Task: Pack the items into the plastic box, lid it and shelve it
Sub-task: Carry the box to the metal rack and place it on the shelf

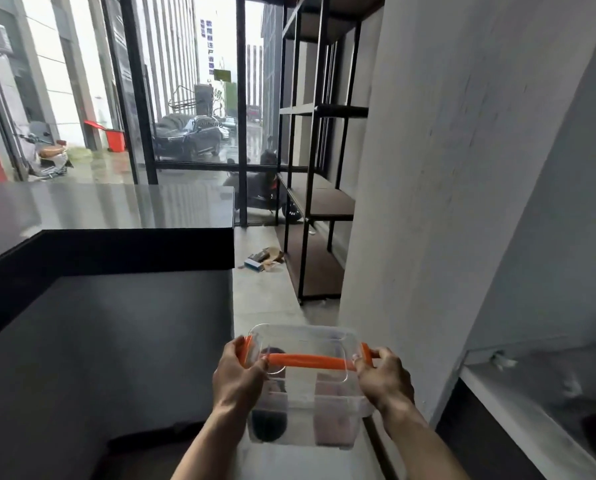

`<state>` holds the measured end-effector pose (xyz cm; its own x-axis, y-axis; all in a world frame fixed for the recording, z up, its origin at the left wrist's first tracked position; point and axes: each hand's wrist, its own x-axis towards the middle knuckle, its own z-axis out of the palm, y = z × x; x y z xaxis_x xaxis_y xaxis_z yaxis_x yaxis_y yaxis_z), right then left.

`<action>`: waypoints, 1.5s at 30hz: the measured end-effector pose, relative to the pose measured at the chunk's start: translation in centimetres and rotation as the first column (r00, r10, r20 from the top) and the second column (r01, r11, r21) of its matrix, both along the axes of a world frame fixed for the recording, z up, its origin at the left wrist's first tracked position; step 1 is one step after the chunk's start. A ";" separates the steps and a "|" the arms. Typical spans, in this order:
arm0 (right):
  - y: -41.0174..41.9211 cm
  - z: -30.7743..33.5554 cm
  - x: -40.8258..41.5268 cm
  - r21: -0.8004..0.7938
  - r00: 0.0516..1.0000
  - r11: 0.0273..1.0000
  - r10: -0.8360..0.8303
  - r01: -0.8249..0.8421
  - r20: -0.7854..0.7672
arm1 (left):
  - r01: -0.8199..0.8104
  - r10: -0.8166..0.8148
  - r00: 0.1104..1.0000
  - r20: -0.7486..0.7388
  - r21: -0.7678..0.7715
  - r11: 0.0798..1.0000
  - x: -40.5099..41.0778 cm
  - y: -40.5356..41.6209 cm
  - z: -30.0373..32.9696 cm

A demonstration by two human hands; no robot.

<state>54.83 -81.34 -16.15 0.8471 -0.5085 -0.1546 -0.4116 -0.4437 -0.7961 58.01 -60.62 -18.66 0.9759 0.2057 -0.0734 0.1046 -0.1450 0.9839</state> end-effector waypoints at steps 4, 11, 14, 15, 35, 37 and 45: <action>-1.1 -1.0 8.9 -0.009 1.000 1.000 -0.014 0.014 0.023 | -0.001 0.001 1.000 0.010 -0.027 1.000 8.8 -1.1 -1.0; -2.1 -0.5 28.5 -0.020 0.996 0.996 -0.085 0.086 0.014 | 0.029 -0.028 0.999 0.017 -0.046 0.999 29.1 -3.0 -1.2; -3.0 0.0 36.4 -0.021 0.995 0.995 -0.100 0.101 0.012 | 0.042 -0.042 0.998 0.038 -0.019 0.999 37.8 -3.9 -0.5; -3.3 0.2 38.7 -0.021 0.995 0.995 -0.100 0.100 0.011 | 0.046 -0.045 0.998 0.037 -0.016 0.999 40.3 -4.1 -0.3; -13.5 0.8 95.1 0.031 0.988 0.993 0.112 -0.116 0.103 | -0.138 0.133 0.989 0.065 0.085 0.987 91.6 -13.0 1.4; -13.3 1.4 100.8 0.018 0.986 0.989 0.146 -0.148 0.082 | -0.161 0.156 0.986 0.059 0.089 0.983 96.6 -12.7 1.9; -9.4 0.0 122.2 0.041 0.953 0.958 0.279 -0.285 0.117 | -0.244 0.240 0.970 0.042 0.114 0.963 116.5 -8.7 0.3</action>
